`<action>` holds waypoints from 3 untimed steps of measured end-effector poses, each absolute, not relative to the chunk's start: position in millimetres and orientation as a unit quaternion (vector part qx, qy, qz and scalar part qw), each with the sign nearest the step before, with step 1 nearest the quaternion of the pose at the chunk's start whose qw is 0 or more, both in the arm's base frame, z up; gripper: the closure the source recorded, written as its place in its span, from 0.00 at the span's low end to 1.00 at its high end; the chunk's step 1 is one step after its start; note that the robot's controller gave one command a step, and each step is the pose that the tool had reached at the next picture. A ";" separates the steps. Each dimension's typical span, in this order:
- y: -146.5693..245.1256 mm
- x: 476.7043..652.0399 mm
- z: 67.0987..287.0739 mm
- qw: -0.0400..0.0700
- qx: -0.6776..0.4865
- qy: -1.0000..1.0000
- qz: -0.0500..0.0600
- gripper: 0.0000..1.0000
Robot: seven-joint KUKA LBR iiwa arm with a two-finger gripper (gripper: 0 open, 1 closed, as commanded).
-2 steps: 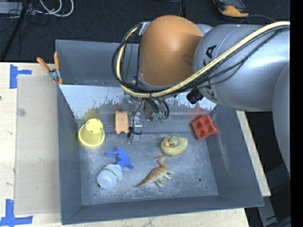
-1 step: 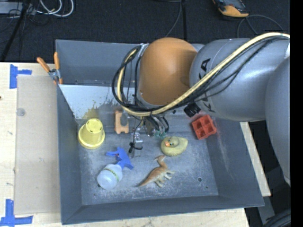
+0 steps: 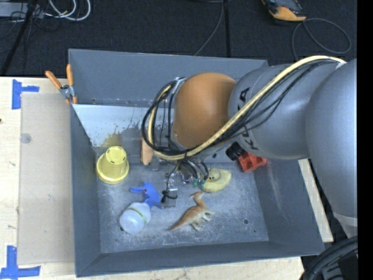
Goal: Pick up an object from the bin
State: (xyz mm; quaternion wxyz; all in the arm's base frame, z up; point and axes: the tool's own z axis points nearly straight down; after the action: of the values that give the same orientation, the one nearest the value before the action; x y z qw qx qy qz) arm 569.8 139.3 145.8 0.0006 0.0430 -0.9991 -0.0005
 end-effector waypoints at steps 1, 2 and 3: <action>150.9 540.3 99.3 0.001 0.047 -0.999 0.001 0.00; 156.7 535.7 69.1 0.001 0.143 -0.990 -0.001 1.00; 156.6 535.7 69.1 0.001 0.142 -0.990 -0.001 1.00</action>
Offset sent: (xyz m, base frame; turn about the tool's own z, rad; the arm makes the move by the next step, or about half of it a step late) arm -0.0340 0.0174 -0.0758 -0.2031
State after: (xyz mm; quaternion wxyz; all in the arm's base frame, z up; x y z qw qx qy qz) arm 535.7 156.6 69.1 0.0009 0.1424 -0.9898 -0.0009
